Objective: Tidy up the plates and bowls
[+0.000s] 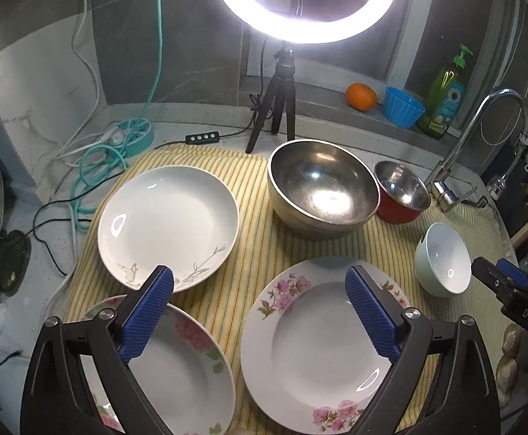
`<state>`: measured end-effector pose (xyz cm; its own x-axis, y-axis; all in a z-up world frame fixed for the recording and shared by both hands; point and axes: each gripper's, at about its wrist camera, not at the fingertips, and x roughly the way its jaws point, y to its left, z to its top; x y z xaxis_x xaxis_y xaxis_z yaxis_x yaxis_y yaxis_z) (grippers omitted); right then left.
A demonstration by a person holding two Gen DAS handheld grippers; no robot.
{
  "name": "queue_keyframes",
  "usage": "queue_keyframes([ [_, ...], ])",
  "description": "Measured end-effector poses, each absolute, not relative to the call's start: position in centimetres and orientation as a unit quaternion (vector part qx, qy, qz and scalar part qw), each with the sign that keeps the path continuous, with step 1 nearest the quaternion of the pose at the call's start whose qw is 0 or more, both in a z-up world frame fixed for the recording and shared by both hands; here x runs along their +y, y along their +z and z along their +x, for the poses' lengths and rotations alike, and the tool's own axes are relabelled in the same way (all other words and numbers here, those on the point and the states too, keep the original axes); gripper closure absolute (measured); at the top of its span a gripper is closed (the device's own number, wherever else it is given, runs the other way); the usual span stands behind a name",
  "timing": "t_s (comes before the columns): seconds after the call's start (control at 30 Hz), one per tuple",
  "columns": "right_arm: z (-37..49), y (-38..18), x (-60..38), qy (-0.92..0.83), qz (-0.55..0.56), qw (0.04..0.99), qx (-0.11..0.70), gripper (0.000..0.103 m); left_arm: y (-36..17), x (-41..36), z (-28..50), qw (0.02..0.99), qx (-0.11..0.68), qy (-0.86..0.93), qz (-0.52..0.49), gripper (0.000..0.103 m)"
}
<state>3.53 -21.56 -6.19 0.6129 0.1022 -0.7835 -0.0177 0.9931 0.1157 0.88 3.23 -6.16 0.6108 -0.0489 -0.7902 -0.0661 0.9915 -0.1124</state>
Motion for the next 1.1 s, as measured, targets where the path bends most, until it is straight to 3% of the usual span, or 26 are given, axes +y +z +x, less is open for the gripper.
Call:
queue_keyframes([
  [0.1,3.5,-7.2,-21.8,0.046,0.061,0.887,0.456,0.023,-7.4,3.7,0.8,0.881,0.466,-0.012,-0.077,0.022],
  [0.23,3.3,-8.4,-22.1,0.063,0.074,0.872,0.48,0.037,-9.1,4.4,1.0,0.86,0.5,-0.028,-0.097,0.044],
  [0.33,3.1,-9.4,-22.3,0.074,0.082,0.861,0.496,0.045,-10.2,4.7,0.9,0.85,0.515,-0.038,-0.105,0.051],
  [0.67,2.2,-12.0,-23.2,0.105,0.145,0.822,0.541,0.057,-12.3,4.7,1.5,0.824,0.548,-0.082,-0.119,0.051],
  [0.73,2.1,-12.6,-23.3,0.111,0.164,0.811,0.551,0.063,-12.8,4.9,1.9,0.818,0.555,-0.085,-0.128,0.052],
  [1.0,2.1,-13.8,-22.1,0.124,0.171,0.796,0.568,0.07,-13.8,5.3,2.3,0.81,0.565,-0.082,-0.131,0.053],
  [1.1,2.2,-14.3,-21.6,0.129,0.178,0.788,0.575,0.071,-14.2,5.1,2.5,0.807,0.57,-0.088,-0.128,0.058],
])
